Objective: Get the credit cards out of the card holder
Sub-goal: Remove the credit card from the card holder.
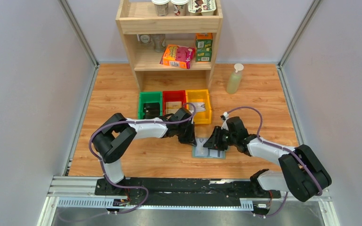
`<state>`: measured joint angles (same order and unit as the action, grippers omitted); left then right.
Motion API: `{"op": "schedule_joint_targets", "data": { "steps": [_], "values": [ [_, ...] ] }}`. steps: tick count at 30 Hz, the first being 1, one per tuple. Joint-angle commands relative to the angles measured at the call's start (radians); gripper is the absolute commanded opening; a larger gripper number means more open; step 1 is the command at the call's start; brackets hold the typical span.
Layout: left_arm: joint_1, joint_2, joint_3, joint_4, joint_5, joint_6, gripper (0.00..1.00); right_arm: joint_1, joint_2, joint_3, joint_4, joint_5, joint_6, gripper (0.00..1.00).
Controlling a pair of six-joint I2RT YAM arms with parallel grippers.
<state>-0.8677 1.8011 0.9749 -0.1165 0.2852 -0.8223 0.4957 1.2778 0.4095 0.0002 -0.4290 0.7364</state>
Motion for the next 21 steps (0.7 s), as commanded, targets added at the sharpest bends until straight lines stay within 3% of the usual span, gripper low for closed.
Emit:
{"op": "schedule_joint_targets", "data": {
  "steps": [1, 21],
  "values": [
    [-0.011, -0.039, -0.010, -0.047, -0.032, 0.049, 0.01, 0.009, 0.002, -0.015, 0.248, -0.120, 0.084, 0.32],
    [-0.011, -0.083, -0.077, -0.087, -0.072, 0.061, 0.00, 0.009, 0.055, -0.028, 0.354, -0.166, 0.115, 0.20]
  ]
}}
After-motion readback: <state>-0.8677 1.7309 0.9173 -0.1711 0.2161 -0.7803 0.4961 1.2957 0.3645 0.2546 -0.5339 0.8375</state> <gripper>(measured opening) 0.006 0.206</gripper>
